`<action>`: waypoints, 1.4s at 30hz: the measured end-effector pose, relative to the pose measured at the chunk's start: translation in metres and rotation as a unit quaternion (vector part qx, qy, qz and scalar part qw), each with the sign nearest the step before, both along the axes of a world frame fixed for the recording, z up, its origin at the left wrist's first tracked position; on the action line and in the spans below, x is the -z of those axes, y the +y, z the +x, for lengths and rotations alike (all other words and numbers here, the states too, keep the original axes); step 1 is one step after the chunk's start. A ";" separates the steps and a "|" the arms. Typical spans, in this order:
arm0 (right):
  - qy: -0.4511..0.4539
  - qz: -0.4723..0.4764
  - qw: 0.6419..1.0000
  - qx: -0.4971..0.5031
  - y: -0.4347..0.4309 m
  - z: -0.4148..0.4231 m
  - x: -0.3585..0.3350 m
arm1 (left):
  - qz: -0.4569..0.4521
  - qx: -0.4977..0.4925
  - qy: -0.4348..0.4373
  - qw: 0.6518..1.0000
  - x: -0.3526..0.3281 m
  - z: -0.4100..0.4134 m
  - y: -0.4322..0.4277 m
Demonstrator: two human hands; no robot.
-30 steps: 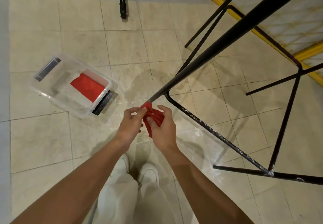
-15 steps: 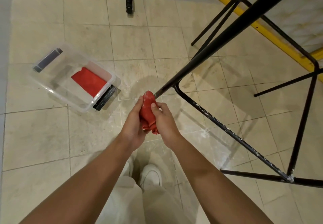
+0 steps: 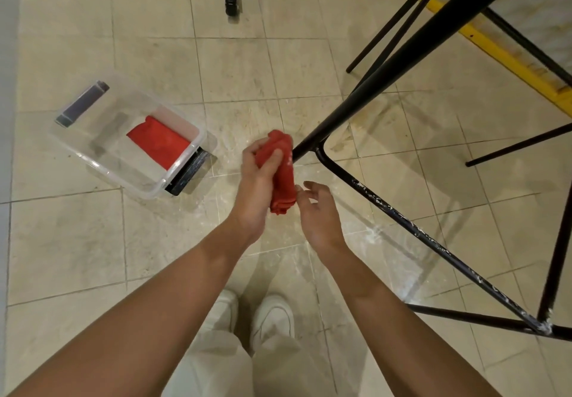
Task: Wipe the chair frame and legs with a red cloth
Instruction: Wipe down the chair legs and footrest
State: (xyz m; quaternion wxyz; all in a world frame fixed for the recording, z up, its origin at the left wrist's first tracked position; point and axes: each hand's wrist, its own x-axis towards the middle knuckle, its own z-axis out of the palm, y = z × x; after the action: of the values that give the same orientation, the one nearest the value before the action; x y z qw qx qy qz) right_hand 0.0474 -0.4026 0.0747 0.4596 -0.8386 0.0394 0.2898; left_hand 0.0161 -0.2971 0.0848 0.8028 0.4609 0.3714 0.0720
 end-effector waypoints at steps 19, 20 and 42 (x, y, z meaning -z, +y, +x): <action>0.036 0.040 0.993 0.109 0.009 0.008 -0.016 | 0.109 0.003 -0.024 0.994 -0.028 0.011 0.004; 0.041 0.041 0.993 0.106 0.009 0.006 -0.016 | 0.121 0.011 -0.030 0.992 -0.028 0.011 0.001; 0.071 0.047 0.987 0.134 -0.002 -0.008 -0.024 | 0.264 -0.043 0.003 0.964 -0.027 0.009 -0.030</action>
State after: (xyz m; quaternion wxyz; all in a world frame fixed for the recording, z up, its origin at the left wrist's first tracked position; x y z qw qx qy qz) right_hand 0.0395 -0.4045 0.0983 0.5290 -0.7806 0.1707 0.2858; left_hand 0.0256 -0.3268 0.1115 0.6479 0.6404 0.3606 0.2003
